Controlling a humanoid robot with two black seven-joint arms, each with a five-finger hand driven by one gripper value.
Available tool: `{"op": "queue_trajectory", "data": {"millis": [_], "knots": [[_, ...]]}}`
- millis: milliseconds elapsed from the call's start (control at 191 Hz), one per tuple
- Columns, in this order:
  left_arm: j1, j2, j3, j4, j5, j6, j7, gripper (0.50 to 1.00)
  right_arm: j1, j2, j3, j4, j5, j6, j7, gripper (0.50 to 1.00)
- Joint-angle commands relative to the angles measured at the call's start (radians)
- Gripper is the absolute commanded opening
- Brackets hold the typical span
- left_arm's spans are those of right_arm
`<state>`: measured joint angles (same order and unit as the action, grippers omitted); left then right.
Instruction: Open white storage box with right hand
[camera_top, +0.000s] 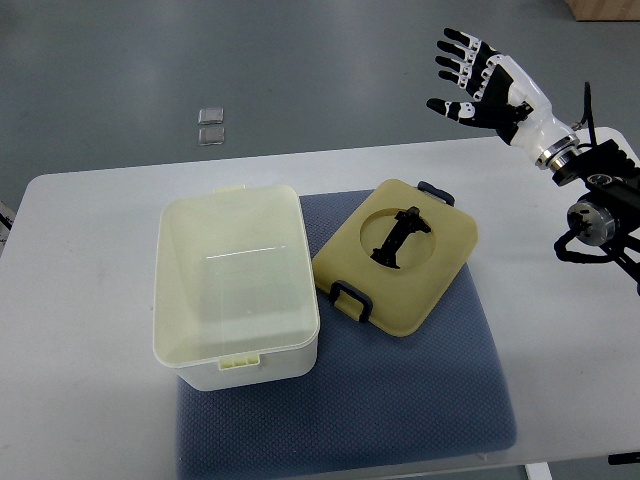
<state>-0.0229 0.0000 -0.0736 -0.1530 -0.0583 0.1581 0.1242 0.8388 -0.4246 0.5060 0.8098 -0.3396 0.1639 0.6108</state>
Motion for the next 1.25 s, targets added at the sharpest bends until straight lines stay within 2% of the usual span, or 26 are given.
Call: {"op": "queue_trajectory", "data": {"millis": [0, 246, 382, 529, 597, 744, 1027, 1242], "knots": [[0.000, 0.000, 0.000, -0.003, 0.000, 0.000, 0.000, 1.000, -0.010, 0.009, 0.000, -0.020, 0.085, 0.002, 0.000, 0.921], [0.000, 0.000, 0.000, 0.001, 0.000, 0.000, 0.000, 1.000, -0.024, 0.012, -0.001, -0.032, 0.209, 0.000, 0.000, 0.921], [0.000, 0.000, 0.000, 0.000, 0.000, 0.000, 0.000, 1.000, -0.026, 0.047, -0.003, -0.066, 0.246, -0.003, -0.098, 0.921], [-0.002, 0.000, 0.000, 0.001, 0.000, 0.000, 0.000, 1.000, -0.027, 0.096, -0.017, -0.136, 0.241, 0.003, -0.131, 0.921], [-0.002, 0.000, 0.000, 0.001, 0.000, 0.000, 0.000, 1.000, -0.029, 0.112, -0.017, -0.142, 0.238, 0.014, -0.129, 0.921], [-0.002, 0.000, 0.000, 0.000, 0.000, 0.000, 0.000, 1.000, -0.058, 0.130, -0.001, -0.150, 0.240, 0.095, -0.126, 0.924], [-0.002, 0.000, 0.000, -0.008, 0.002, 0.000, 0.000, 1.000, -0.078, 0.178, 0.003, -0.150, 0.246, 0.025, -0.112, 0.930], [0.000, 0.000, 0.000, -0.002, 0.002, 0.000, 0.000, 1.000, -0.087, 0.179, 0.003, -0.150, 0.246, 0.020, -0.083, 0.930]]}}
